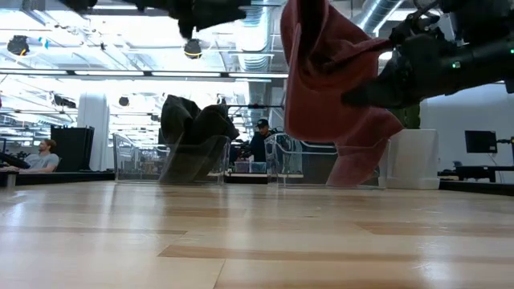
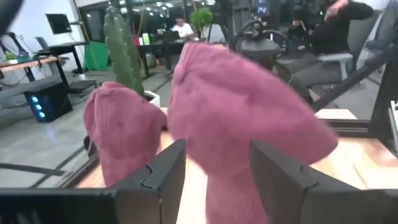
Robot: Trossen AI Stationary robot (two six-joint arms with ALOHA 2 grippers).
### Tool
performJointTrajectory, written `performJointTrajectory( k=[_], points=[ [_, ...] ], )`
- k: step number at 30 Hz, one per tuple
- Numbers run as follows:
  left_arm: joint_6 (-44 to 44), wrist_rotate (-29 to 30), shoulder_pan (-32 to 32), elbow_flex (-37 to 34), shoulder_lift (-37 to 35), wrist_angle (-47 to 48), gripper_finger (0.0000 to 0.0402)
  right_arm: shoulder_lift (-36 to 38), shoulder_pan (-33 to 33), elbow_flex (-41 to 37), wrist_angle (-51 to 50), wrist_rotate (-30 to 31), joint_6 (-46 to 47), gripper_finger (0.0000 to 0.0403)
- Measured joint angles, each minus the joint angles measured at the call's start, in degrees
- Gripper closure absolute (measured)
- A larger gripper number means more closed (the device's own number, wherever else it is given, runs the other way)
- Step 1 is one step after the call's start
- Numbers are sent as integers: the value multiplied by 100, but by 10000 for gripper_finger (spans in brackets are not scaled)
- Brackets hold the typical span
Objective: Pick & Place hat
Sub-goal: Put the red cap into the right transparent bin
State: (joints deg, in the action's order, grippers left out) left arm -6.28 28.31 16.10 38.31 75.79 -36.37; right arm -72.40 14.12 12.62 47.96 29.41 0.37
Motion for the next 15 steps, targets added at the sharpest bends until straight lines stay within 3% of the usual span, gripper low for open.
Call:
performJointTrajectory(
  k=[11, 15],
  points=[
    [229, -50, -387, 3083, 190, 4016, 241, 2, -225, 0, -200, 76, 473, 399],
    [741, -605, -827, 4022, 336, 5071, 246, 0, -289, 0, -260, 406, 760, 399]
  ],
)
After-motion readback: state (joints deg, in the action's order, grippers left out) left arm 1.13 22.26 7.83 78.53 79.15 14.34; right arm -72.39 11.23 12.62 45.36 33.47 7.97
